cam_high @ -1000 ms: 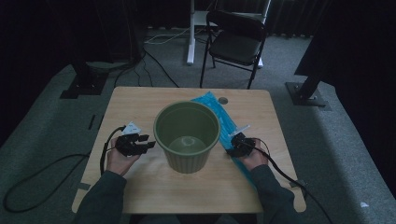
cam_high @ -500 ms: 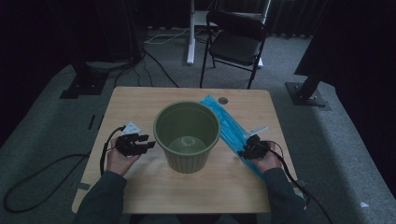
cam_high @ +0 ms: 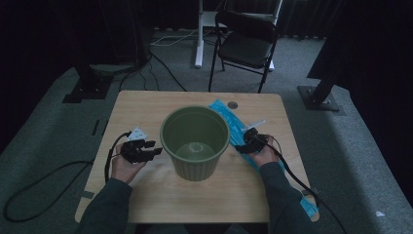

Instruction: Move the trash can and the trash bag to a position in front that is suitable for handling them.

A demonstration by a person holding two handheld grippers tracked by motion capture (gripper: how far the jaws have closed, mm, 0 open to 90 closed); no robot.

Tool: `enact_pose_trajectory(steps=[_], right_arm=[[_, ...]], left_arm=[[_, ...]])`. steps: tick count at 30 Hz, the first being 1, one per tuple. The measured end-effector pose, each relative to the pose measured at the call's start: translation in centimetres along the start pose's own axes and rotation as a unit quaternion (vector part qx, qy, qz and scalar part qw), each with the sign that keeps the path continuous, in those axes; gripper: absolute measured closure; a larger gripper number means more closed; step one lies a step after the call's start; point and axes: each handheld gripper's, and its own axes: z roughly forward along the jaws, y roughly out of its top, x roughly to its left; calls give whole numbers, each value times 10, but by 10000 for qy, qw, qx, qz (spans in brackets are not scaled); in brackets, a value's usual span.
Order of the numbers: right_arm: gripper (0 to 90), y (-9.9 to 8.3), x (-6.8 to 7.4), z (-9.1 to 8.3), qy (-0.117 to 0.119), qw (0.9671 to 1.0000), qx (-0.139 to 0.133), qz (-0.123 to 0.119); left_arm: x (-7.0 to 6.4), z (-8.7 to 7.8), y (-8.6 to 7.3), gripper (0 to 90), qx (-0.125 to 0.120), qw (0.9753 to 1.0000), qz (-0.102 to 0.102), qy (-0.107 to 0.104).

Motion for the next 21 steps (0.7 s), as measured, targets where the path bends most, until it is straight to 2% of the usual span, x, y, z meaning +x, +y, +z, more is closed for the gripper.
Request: enact_pose_trajectory(steps=[4, 8, 12, 17, 21], right_arm=[[427, 5, -2, 6, -53, 10000, 25, 72], [427, 7, -8, 19, -82, 9996, 129, 244], [423, 7, -7, 26, -179, 9992, 243, 265], [423, 7, -7, 28, -195, 9991, 241, 281], [462, 7, -9, 28, -235, 9987, 237, 392]], left_arm=[[0, 0, 0, 527, -2, 10000, 8, -8], [0, 1, 0, 526, 7, 10000, 24, -13], [0, 1, 0, 526, 4, 10000, 26, -14], [0, 1, 0, 526, 9, 10000, 23, -22], [0, 1, 0, 526, 0, 10000, 33, -20]])
